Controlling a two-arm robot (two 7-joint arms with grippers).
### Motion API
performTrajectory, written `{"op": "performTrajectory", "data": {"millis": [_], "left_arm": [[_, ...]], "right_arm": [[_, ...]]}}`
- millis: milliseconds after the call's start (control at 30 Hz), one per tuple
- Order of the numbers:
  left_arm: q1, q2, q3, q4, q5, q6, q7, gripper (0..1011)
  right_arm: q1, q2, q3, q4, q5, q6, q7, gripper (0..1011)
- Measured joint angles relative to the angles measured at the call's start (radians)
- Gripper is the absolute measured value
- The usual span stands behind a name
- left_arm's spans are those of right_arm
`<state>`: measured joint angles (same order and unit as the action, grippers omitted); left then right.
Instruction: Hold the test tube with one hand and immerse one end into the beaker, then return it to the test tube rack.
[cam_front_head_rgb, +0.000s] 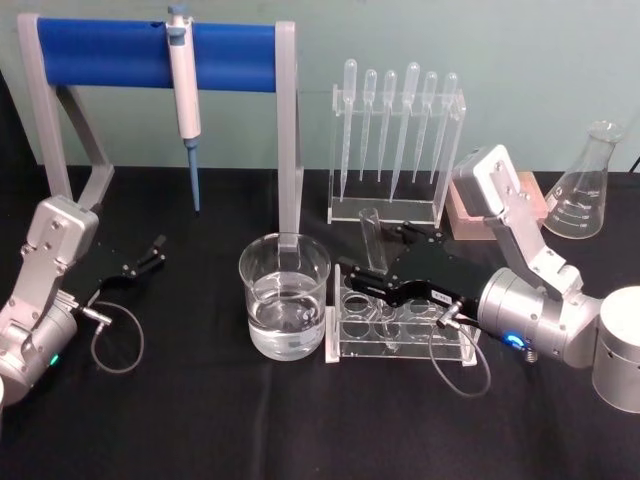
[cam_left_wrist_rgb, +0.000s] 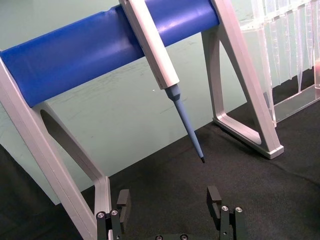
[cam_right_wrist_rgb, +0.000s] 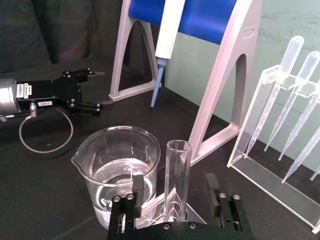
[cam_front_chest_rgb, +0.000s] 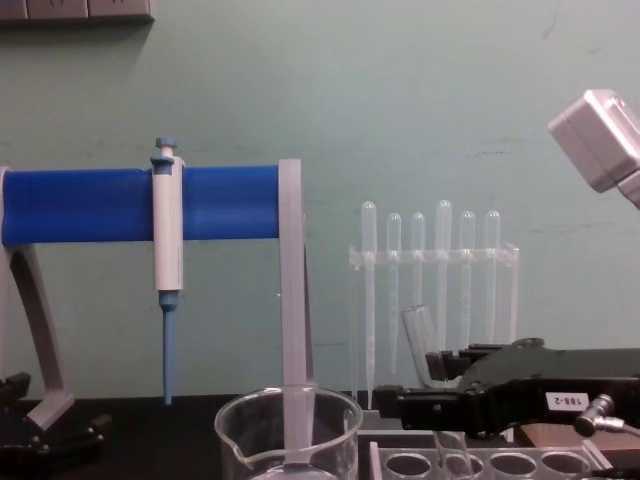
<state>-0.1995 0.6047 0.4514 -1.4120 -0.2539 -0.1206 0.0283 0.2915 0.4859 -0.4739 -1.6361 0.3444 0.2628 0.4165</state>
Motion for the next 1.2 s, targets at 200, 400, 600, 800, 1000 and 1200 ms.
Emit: {"op": "performTrajectory", "data": {"millis": [200,400,600,800,1000,1200], "left_arm": [[0.0,0.0,0.0,0.0,0.0,0.0,0.0,1000],[0.0,0.0,0.0,0.0,0.0,0.0,0.0,1000],[0.0,0.0,0.0,0.0,0.0,0.0,0.0,1000],[0.0,0.0,0.0,0.0,0.0,0.0,0.0,1000],[0.0,0.0,0.0,0.0,0.0,0.0,0.0,1000],[0.0,0.0,0.0,0.0,0.0,0.0,0.0,1000]], "right_arm": [[0.001,-0.008,0.003,0.004,-0.005,0.0,0.002,601],[0.001,-0.015,0.007,0.005,-0.01,0.001,0.002,398],[-0.006,-0.017,0.016,0.004,-0.01,0.001,0.002,229],[-0.041,-0.015,0.055,-0.034,0.017,-0.017,-0.009,225],[-0.095,-0.016,0.111,-0.102,0.071,-0.055,-0.032,225],[-0.125,-0.017,0.139,-0.153,0.101,-0.084,-0.05,225]]}}
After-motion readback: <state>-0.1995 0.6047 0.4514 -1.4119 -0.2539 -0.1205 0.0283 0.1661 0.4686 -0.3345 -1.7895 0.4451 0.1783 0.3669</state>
